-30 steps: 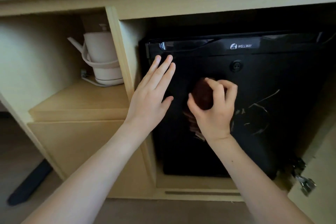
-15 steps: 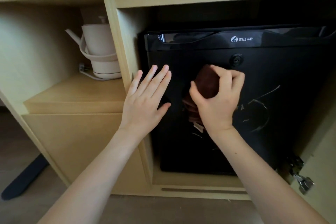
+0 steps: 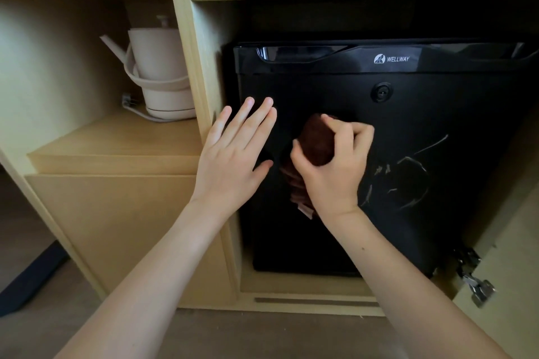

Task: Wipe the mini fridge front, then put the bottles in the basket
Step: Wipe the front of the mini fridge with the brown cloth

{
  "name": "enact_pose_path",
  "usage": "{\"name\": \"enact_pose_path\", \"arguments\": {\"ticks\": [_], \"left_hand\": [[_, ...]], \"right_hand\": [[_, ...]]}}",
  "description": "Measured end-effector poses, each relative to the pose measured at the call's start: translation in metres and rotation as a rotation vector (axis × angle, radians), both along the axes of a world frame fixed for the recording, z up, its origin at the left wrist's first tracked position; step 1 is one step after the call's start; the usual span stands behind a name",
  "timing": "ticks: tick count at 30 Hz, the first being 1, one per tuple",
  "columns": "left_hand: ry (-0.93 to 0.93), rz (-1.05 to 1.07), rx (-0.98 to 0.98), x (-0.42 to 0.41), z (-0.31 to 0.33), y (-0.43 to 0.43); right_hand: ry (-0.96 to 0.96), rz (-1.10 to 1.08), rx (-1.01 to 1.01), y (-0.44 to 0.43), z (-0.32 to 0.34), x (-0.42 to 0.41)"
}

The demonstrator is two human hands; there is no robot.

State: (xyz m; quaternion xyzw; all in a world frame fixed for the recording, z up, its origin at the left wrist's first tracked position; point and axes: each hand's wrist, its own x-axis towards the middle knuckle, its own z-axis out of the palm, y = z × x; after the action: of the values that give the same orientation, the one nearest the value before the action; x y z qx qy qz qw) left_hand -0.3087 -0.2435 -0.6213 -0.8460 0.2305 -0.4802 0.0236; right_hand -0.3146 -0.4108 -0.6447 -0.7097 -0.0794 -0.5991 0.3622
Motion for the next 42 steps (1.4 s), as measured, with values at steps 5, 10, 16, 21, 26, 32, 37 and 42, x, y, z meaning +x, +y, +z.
{"name": "enact_pose_path", "arguments": {"ticks": [5, 10, 16, 21, 26, 32, 37, 42], "left_hand": [[0.023, 0.004, 0.003, 0.0, 0.001, 0.001], [0.036, 0.014, 0.012, -0.003, 0.003, 0.0], [0.016, 0.032, 0.029, -0.003, 0.004, 0.003], [-0.025, 0.097, 0.047, -0.005, 0.01, 0.012], [-0.012, 0.116, 0.04, -0.004, 0.01, 0.016], [-0.01, 0.097, 0.0, -0.004, 0.013, 0.017], [0.003, 0.088, -0.018, -0.005, 0.012, 0.017], [0.023, 0.069, -0.031, -0.006, 0.014, 0.017]], "right_hand": [[0.12, 0.076, -0.43, -0.005, -0.041, -0.001], [0.092, 0.023, -0.229, -0.015, -0.026, -0.007], [0.024, 0.056, -0.034, 0.019, 0.016, 0.005], [0.103, 0.09, -0.329, 0.007, -0.016, 0.004], [-0.036, -0.011, 0.05, 0.002, 0.027, 0.003], [0.013, 0.125, -0.13, 0.049, 0.04, 0.01], [0.0, 0.086, -0.088, 0.032, 0.032, 0.006], [-0.058, -0.013, 0.207, 0.021, 0.04, 0.004]]}}
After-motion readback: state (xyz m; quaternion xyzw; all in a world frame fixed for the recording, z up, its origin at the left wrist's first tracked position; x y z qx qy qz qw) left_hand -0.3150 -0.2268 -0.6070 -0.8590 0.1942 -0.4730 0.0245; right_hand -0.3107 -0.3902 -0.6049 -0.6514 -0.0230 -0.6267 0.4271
